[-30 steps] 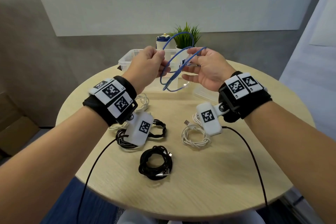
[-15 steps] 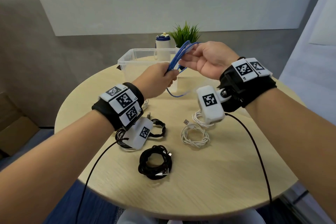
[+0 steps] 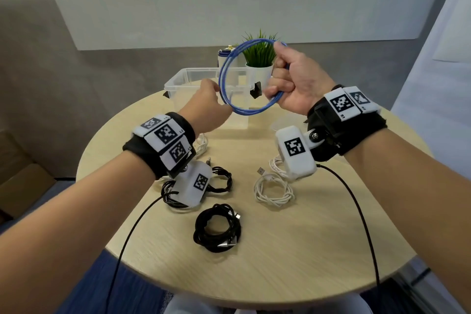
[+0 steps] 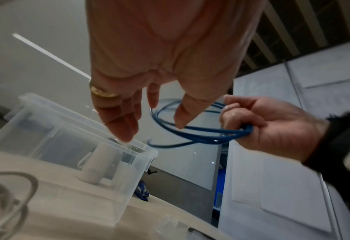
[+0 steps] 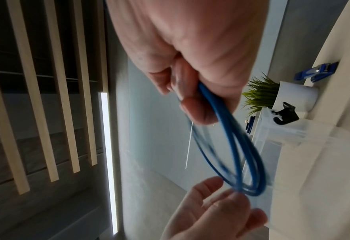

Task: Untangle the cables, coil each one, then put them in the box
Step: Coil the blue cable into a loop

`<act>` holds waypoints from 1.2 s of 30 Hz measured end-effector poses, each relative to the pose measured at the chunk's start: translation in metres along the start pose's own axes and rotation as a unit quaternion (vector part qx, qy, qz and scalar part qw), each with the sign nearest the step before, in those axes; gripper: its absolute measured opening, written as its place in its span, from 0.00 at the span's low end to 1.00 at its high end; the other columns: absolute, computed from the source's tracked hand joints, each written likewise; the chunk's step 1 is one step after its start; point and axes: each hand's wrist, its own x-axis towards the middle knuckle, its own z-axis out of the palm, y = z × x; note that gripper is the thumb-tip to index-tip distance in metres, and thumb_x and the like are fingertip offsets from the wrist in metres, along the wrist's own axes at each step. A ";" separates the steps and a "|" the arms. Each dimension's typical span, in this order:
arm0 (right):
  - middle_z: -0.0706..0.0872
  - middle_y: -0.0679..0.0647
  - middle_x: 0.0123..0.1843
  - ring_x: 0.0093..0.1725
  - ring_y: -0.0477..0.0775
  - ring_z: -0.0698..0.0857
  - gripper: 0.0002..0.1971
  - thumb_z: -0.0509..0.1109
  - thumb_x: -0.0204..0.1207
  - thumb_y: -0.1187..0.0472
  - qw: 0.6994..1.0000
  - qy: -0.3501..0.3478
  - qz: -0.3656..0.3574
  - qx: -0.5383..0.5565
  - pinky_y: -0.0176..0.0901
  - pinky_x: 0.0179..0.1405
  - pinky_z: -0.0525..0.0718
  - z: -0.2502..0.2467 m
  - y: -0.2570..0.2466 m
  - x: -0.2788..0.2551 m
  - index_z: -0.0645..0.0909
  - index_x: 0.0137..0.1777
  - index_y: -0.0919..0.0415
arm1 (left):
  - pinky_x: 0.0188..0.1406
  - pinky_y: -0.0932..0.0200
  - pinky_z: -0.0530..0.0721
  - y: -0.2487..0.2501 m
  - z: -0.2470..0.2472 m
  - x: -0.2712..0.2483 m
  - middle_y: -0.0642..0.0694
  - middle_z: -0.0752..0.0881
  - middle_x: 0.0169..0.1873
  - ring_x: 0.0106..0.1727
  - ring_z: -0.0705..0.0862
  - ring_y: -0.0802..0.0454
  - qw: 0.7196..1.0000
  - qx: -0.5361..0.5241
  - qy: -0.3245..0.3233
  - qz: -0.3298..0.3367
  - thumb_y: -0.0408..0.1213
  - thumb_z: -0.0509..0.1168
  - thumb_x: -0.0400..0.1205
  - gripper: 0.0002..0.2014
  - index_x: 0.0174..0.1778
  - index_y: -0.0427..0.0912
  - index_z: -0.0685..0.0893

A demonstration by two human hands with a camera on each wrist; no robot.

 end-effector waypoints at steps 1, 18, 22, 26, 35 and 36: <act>0.56 0.45 0.16 0.15 0.45 0.54 0.22 0.63 0.83 0.50 1.000 -0.008 -0.010 -0.005 0.35 0.20 0.65 0.000 0.001 -0.001 0.64 0.27 0.54 | 0.51 0.48 0.87 0.000 0.000 0.000 0.44 0.77 0.58 0.53 0.81 0.46 0.999 -0.032 -0.025 -0.027 0.37 0.68 0.78 0.28 0.72 0.41 0.63; 0.57 0.45 0.15 0.15 0.45 0.56 0.22 0.62 0.83 0.50 0.999 -0.018 -0.027 0.030 0.35 0.19 0.64 -0.019 0.012 0.002 0.64 0.27 0.54 | 0.34 0.55 0.88 0.001 -0.001 0.012 0.46 0.77 0.30 0.29 0.84 0.54 0.855 -0.512 0.002 -0.082 0.36 0.48 0.89 0.11 0.46 0.40 0.74; 0.57 0.45 0.15 0.14 0.44 0.57 0.21 0.61 0.83 0.51 0.999 -0.015 -0.032 0.026 0.35 0.20 0.67 -0.021 0.008 0.003 0.64 0.28 0.54 | 0.26 0.62 0.84 -0.003 0.003 0.014 0.48 0.68 0.26 0.22 0.71 0.56 0.855 -0.502 0.037 -0.127 0.31 0.45 0.88 0.12 0.40 0.41 0.69; 0.56 0.45 0.15 0.15 0.44 0.57 0.21 0.61 0.84 0.52 0.999 -0.014 -0.029 -0.028 0.35 0.19 0.69 -0.027 0.006 0.001 0.63 0.28 0.53 | 0.16 0.68 0.66 -0.006 -0.004 0.015 0.49 0.63 0.25 0.21 0.61 0.56 0.890 -0.438 0.048 -0.118 0.32 0.46 0.87 0.14 0.37 0.43 0.69; 0.56 0.45 0.17 0.15 0.44 0.55 0.22 0.59 0.84 0.47 0.992 -0.005 -0.003 -0.127 0.34 0.15 0.62 -0.030 0.022 0.003 0.61 0.29 0.52 | 0.23 0.65 0.70 -0.007 -0.001 0.012 0.48 0.73 0.30 0.25 0.71 0.55 0.891 -0.425 0.023 -0.158 0.54 0.52 0.86 0.16 0.40 0.47 0.70; 0.57 0.45 0.17 0.15 0.44 0.55 0.22 0.59 0.84 0.47 0.992 -0.009 -0.001 -0.130 0.34 0.15 0.61 -0.030 0.024 0.003 0.60 0.29 0.52 | 0.31 0.60 0.77 -0.004 -0.001 0.011 0.48 0.77 0.35 0.32 0.77 0.54 0.894 -0.424 0.009 -0.147 0.61 0.52 0.84 0.18 0.46 0.48 0.72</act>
